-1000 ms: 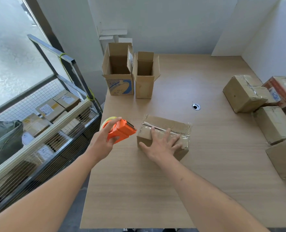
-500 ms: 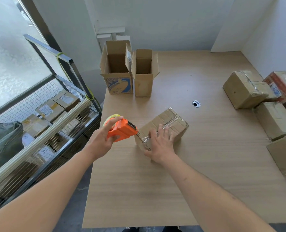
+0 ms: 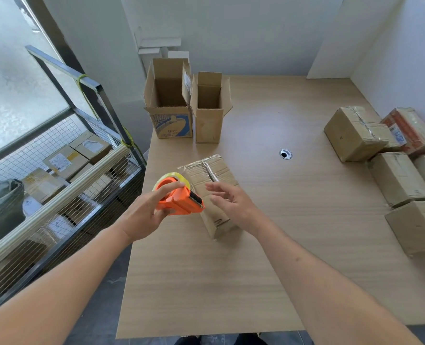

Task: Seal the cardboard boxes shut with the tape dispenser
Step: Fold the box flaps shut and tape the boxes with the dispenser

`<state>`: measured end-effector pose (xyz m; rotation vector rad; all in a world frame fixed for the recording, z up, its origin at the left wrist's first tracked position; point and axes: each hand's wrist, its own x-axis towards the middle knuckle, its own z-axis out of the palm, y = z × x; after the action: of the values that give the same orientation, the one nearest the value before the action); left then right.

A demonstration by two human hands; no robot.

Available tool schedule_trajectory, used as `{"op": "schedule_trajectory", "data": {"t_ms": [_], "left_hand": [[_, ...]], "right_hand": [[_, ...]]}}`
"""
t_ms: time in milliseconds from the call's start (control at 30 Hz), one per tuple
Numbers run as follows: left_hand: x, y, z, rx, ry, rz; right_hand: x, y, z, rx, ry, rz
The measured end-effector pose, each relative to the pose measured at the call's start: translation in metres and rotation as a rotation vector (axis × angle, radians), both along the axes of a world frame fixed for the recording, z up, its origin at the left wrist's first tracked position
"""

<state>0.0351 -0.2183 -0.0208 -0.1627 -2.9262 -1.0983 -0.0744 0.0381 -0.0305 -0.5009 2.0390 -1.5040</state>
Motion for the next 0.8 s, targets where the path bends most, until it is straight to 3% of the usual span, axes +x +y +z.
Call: {"op": "schedule_trajectory", "data": {"t_ms": [200,367,567,800], "left_hand": [[0.006,0.008,0.012,-0.004,-0.018,-0.038],[0.01,0.008,0.022,0.071,-0.108,-0.08],[0.018,0.024,0.035,0.109,-0.211,-0.109],[0.018,0.054,0.031,0.052,-0.147,-0.031]], "right_hand": [[0.006,-0.017,0.014,-0.02,0.126,-0.038],[0.014,-0.017,0.019,-0.09,0.057,-0.19],[0.024,0.0,0.013,-0.002,0.057,-0.28],[0.023,0.026,-0.002,0.036,0.018,-0.349]]}}
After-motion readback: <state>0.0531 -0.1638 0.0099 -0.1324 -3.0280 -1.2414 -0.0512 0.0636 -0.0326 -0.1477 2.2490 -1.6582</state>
